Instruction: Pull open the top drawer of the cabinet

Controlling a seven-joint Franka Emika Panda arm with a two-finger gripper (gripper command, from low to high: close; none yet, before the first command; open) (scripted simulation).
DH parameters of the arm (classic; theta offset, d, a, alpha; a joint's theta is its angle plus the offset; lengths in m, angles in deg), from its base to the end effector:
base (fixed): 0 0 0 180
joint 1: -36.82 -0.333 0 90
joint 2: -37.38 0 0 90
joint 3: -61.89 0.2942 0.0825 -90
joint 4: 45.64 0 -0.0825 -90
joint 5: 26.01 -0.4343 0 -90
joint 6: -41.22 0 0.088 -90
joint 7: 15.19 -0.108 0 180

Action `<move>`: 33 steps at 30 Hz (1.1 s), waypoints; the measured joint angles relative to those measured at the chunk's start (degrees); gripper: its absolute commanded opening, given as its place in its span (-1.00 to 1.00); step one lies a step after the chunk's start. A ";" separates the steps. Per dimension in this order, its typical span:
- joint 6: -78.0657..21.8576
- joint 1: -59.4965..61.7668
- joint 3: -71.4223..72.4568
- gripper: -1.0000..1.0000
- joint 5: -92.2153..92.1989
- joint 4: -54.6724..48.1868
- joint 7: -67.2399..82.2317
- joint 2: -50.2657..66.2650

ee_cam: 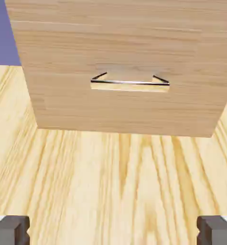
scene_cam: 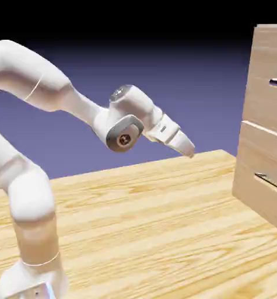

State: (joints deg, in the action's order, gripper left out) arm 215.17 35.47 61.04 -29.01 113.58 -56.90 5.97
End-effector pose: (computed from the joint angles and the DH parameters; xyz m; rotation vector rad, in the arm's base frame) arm 0.4496 0.0003 0.4145 -2.4406 0.9891 -1.0285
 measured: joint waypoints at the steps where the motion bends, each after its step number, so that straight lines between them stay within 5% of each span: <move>1: -0.05 -0.55 -0.70 0.00 -2.49 -1.47 0.62 1.04; 33: -1.53 -18.15 -23.25 0.00 -82.23 -48.51 20.58 34.17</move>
State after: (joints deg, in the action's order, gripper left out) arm 213.63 17.33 37.79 -111.24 65.08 -36.32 40.14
